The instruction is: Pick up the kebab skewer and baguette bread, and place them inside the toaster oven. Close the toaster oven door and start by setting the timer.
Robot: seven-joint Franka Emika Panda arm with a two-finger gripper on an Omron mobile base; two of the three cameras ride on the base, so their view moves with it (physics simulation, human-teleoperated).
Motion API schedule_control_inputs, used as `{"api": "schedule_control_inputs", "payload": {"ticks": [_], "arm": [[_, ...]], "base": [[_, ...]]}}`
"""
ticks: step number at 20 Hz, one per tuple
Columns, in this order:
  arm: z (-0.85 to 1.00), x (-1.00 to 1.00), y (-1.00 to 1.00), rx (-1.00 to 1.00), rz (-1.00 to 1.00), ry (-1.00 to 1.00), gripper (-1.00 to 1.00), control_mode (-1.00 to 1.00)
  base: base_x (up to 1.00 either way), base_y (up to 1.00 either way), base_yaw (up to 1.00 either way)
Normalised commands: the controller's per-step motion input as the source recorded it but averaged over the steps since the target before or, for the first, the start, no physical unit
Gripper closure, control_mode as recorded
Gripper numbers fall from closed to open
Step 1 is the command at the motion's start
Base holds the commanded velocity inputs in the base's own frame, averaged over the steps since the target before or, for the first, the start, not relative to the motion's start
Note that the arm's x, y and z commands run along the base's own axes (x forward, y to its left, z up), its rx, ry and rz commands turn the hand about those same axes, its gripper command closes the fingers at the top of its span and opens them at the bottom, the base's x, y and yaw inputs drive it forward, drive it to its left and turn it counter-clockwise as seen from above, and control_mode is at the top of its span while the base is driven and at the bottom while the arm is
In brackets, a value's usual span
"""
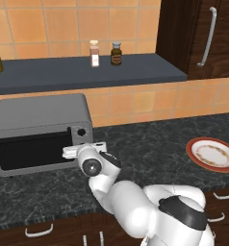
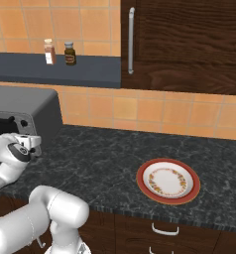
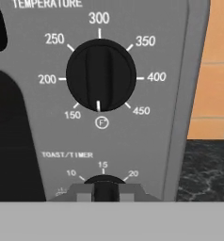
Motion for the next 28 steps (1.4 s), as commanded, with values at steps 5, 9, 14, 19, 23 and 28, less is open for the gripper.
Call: {"api": "schedule_control_inputs", "payload": {"ticks": [5, 9, 14, 19, 23, 28], "arm": [[0.00, 0.00, 0.00, 0.00, 0.00, 0.00, 1.00, -1.00], [-0.16, 0.00, 0.00, 0.00, 0.00, -0.01, 1.00, -1.00], [-0.55, 0.00, 0.00, 0.00, 0.00, -0.03, 1.00, -1.00], [-0.39, 0.00, -0.03, 0.12, 0.00, -0.05, 1.00, -1.00], [-0.28, 0.00, -0.06, 0.17, 0.00, -0.04, 1.00, -1.00], [-0.26, 0.00, 0.00, 0.16, 0.00, -0.04, 1.00, -1.00]], "base": [[0.00, 0.00, 0.00], [0.00, 0.00, 0.00], [0.00, 0.00, 0.00], [0.00, 0.00, 0.00], [0.00, 0.00, 0.00], [0.00, 0.00, 0.00]]}}
